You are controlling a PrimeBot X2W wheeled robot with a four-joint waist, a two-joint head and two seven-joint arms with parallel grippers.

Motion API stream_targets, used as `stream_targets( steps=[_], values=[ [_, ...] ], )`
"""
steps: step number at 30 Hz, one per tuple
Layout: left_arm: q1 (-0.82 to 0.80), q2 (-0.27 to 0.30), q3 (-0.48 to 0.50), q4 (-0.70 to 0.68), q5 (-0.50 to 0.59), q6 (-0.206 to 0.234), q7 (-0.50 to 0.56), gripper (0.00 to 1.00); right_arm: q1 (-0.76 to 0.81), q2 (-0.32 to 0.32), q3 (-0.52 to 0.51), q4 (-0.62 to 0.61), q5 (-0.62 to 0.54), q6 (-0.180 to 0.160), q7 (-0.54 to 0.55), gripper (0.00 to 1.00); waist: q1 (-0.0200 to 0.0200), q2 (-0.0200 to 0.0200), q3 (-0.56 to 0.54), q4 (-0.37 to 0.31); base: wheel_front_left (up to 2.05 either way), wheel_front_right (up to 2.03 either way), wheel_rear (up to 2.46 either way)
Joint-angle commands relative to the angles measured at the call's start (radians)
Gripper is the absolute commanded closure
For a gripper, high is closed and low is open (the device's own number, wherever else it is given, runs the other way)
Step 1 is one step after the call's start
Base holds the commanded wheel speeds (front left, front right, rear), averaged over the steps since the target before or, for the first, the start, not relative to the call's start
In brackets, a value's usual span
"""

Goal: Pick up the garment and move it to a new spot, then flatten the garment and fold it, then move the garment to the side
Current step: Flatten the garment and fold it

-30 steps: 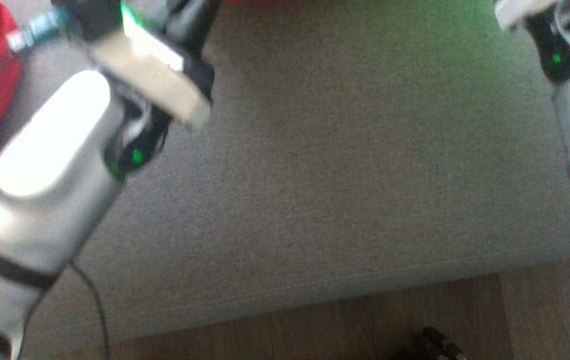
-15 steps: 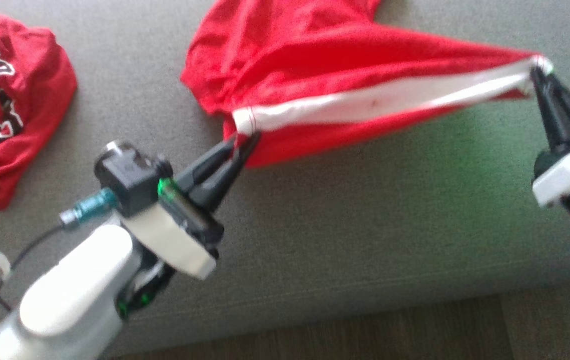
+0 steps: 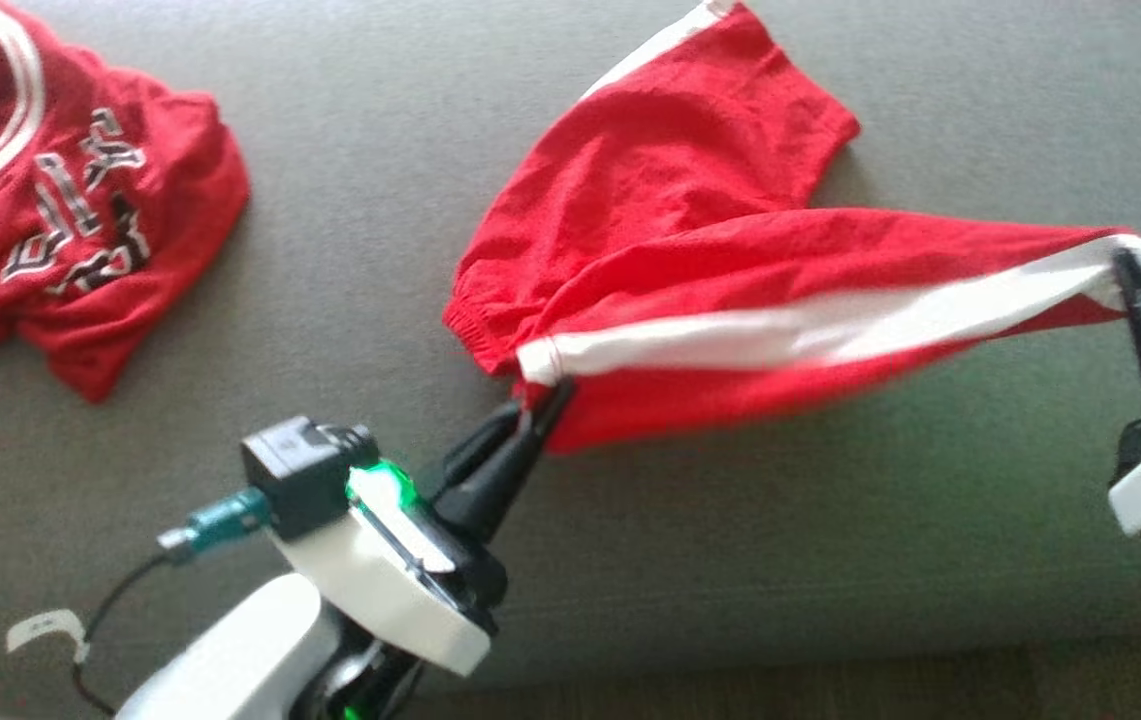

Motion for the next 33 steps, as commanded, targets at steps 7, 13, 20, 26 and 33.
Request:
stream_targets(
  steps=[7,13,20,26,33],
  values=[
    [-0.013,-0.062,0.123,-0.038,-0.123,-0.006,-0.005,1.0,-0.148,-0.049,0.011,0.018,-0.051,0.0,0.018,1.0,0.0002,-0.0001,0.045,0.066,0.0,0.0,0.0],
    [-0.041,-0.143,0.164,0.021,-0.314,-0.006,-0.005,1.0,-0.341,-0.086,0.093,0.149,-0.097,0.0,0.01,1.0,0.0002,-0.0001,0.102,0.097,0.0,0.0,0.0],
    [-0.112,-0.214,0.21,0.13,-0.437,-0.006,-0.005,1.0,-0.623,-0.136,0.24,0.397,-0.155,0.0,-0.022,1.0,0.0002,-0.0001,0.172,0.136,0.0,0.0,0.0],
    [-0.155,-0.269,0.226,0.229,-0.512,-0.006,-0.005,1.0,-0.83,-0.155,0.349,0.615,-0.186,0.0,-0.047,1.0,0.0002,-0.0001,0.222,0.177,0.0,0.0,0.0],
    [-0.21,-0.317,0.263,0.322,-0.51,-0.006,-0.005,0.93,-0.99,-0.156,0.455,0.84,-0.211,0.0,-0.118,1.0,0.0002,-0.0001,0.262,0.208,0.0,0.0,0.0]
  ],
)
